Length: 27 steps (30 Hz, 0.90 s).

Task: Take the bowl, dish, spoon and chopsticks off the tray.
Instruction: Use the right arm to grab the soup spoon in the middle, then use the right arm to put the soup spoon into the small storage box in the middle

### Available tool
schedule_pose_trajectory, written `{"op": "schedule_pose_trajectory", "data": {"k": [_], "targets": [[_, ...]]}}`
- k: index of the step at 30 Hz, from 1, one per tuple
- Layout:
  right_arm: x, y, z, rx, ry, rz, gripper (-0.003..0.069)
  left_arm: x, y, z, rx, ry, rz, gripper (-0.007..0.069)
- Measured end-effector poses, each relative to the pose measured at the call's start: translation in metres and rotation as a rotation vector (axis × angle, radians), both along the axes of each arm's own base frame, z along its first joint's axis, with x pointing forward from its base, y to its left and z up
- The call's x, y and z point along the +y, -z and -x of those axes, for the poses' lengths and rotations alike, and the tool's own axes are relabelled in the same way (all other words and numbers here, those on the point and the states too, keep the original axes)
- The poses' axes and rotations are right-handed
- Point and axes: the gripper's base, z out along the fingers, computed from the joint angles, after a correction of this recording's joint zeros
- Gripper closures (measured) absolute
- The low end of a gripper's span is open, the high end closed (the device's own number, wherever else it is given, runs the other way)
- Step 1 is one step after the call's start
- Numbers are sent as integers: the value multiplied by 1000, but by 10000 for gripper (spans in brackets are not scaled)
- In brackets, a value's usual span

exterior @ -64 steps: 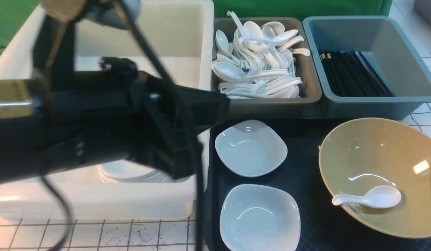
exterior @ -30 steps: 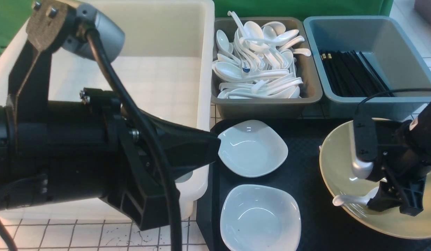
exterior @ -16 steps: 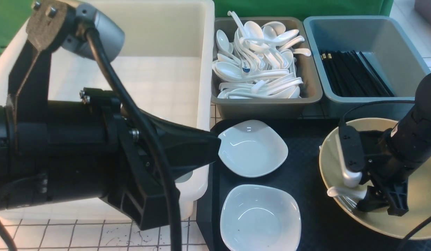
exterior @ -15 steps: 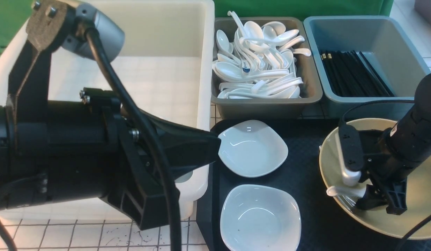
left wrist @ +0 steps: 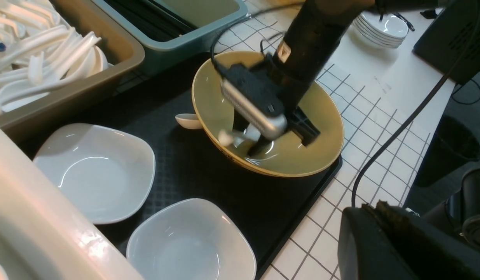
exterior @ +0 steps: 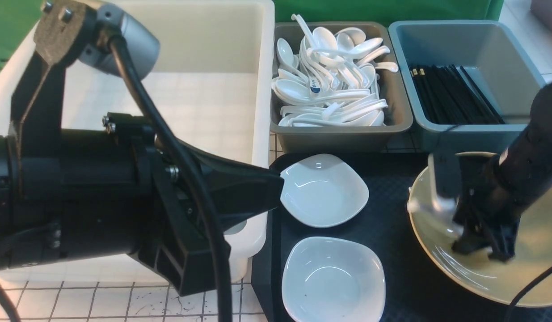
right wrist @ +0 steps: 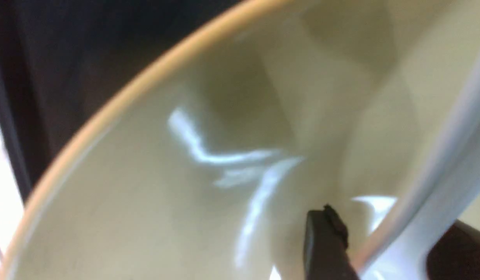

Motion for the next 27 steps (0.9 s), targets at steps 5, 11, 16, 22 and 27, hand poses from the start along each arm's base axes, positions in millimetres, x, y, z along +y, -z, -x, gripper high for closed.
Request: {"op": "schedule_pose_trajectory", "data": {"k": [5,11,16,22,27], "targets": [[19,-84,-15,-147,270,-142,342,0,-4,-3,-37,-19,29,625],[73,-154,-55,-428,352,-428,344,6,-12,-16,-141,-132,71,625],[101,-149,-129,-512,462,-569,347,27,-14,-36,-114,-339,121,625],[109,-91,-199,-496,537,-573,348,42,-14,-47,-82,-460,149,625],[110,-58,-226,-537,536,-524,349,43,-14,-47,-81,-465,146,625]]}}
